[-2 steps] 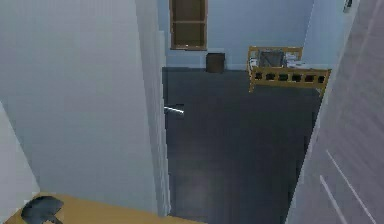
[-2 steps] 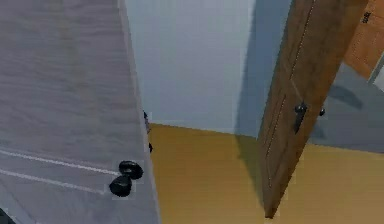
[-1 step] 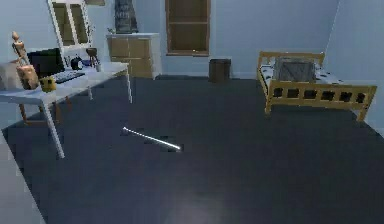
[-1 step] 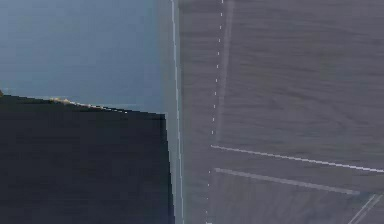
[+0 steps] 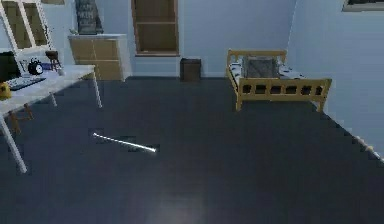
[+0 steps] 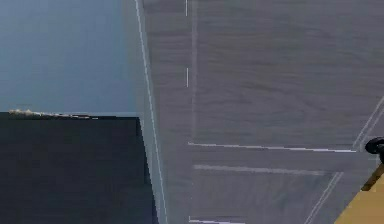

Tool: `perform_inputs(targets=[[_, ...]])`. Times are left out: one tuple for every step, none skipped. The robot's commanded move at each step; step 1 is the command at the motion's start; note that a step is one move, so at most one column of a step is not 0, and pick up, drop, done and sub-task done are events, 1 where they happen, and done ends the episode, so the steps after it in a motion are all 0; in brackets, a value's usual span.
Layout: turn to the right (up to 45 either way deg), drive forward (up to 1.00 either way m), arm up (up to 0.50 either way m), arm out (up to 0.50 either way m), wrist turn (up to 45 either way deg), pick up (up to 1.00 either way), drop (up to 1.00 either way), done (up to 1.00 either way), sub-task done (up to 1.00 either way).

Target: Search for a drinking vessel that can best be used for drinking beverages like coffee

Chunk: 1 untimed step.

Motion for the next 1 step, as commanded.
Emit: perform_inputs(targets=[[0.0,0.45,0.0,0.0,0.0,0.0,0.0,0.0,0.0]])
